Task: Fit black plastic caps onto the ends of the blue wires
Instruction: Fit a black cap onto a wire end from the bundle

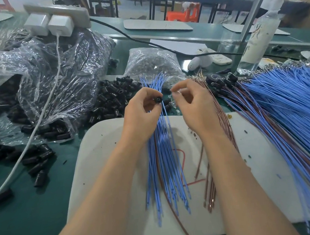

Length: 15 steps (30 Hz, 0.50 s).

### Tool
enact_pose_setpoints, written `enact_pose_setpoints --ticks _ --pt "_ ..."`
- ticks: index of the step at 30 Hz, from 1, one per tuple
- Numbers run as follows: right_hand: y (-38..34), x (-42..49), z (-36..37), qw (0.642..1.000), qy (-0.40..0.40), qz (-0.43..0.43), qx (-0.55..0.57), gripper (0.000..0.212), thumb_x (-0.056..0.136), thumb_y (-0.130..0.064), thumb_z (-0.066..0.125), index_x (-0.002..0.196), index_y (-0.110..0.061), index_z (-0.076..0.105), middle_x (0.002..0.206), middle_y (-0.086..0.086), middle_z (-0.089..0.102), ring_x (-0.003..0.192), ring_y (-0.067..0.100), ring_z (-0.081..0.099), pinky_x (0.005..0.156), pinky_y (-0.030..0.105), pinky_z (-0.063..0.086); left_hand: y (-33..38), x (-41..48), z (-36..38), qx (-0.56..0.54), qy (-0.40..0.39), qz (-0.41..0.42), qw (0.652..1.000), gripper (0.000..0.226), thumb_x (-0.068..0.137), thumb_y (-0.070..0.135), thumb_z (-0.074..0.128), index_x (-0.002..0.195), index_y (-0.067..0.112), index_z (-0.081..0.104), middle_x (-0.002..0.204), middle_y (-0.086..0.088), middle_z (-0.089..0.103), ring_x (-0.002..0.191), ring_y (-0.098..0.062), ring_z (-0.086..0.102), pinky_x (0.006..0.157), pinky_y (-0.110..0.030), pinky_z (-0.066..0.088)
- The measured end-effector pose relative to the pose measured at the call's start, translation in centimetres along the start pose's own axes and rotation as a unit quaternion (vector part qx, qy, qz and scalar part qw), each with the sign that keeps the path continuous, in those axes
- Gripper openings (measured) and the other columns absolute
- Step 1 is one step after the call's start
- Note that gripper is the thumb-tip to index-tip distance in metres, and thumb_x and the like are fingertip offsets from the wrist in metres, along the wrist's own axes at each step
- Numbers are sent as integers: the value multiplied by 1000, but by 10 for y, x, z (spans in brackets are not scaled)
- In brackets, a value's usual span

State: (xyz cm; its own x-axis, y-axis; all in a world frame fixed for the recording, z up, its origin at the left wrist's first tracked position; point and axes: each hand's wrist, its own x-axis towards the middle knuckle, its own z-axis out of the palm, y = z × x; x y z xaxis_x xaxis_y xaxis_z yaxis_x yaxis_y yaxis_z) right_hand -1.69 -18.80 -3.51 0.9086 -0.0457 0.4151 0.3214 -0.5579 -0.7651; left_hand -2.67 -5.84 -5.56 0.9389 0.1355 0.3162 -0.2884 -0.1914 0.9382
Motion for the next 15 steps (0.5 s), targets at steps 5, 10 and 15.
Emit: enact_pose_setpoints --ticks 5,10,15 --pt "-11 -6 9 998 -52 -13 17 13 84 -21 70 97 -15 69 84 1 70 78 13 65 78 29 53 0 -1 0 13 10 19 1000 23 84 -4 58 94 17 60 88 4 68 86 -15 66 83 -24 52" --pt "-11 -7 13 999 -37 -32 -23 15 85 -21 70 93 -9 71 81 5 70 77 19 64 79 35 50 -4 -4 4 71 23 41 996 27 84 -1 60 104 16 56 92 9 63 82 -5 63 76 -9 47" --pt "-13 -8 15 998 21 -59 -30 18 85 -25 71 87 -7 69 77 5 68 71 17 61 73 30 49 -11 -4 5 215 49 60 973 14 86 10 62 99 13 64 95 1 66 78 -15 58 77 -32 50"
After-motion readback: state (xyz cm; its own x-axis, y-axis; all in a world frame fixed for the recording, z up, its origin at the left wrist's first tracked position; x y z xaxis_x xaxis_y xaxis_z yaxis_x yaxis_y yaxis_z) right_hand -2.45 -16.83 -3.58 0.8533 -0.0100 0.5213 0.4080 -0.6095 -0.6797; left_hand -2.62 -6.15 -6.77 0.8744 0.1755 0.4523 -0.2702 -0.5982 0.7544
